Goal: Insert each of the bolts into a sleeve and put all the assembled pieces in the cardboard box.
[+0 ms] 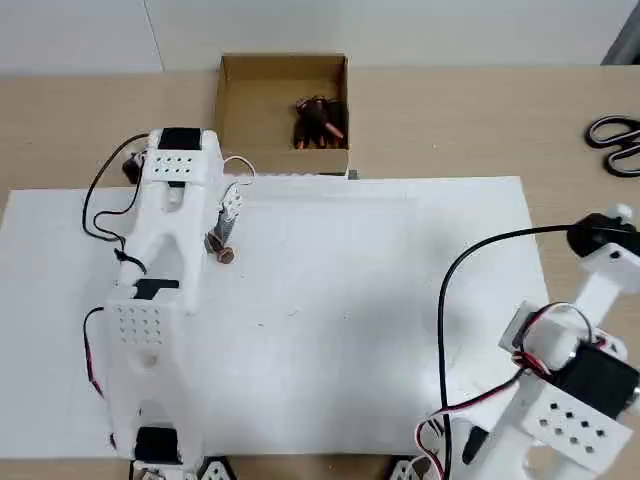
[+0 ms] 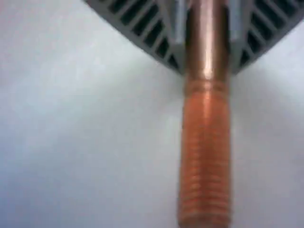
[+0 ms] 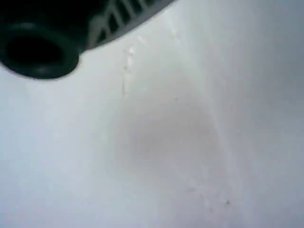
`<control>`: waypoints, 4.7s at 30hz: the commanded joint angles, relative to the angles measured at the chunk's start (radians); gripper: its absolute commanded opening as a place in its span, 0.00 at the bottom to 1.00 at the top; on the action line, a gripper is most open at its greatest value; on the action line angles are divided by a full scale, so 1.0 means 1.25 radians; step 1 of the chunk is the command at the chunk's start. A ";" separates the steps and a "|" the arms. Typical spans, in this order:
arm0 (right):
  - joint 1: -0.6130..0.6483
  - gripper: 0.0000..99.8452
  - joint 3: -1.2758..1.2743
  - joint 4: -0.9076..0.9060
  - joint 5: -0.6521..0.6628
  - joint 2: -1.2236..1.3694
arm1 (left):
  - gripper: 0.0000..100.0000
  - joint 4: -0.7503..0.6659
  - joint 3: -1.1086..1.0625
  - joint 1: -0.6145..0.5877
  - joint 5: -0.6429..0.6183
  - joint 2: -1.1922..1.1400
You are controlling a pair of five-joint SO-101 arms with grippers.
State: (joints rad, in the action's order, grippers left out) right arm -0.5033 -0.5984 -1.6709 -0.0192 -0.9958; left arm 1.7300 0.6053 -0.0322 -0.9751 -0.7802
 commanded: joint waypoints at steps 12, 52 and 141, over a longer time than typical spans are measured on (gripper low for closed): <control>-0.003 0.01 0.004 0.015 0.010 -0.009 | 0.01 0.016 0.002 -0.001 -0.543 0.131; -0.003 0.01 0.004 0.018 0.010 -0.009 | 0.26 0.018 -0.004 -0.118 0.567 0.268; 0.087 0.01 -0.016 0.106 0.090 -0.040 | 0.00 0.017 0.371 0.031 1.676 0.042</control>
State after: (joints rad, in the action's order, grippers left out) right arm -0.4373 -0.6813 -1.5512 0.0806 -1.0096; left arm 1.7285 0.9459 0.0015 1.2175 -0.7495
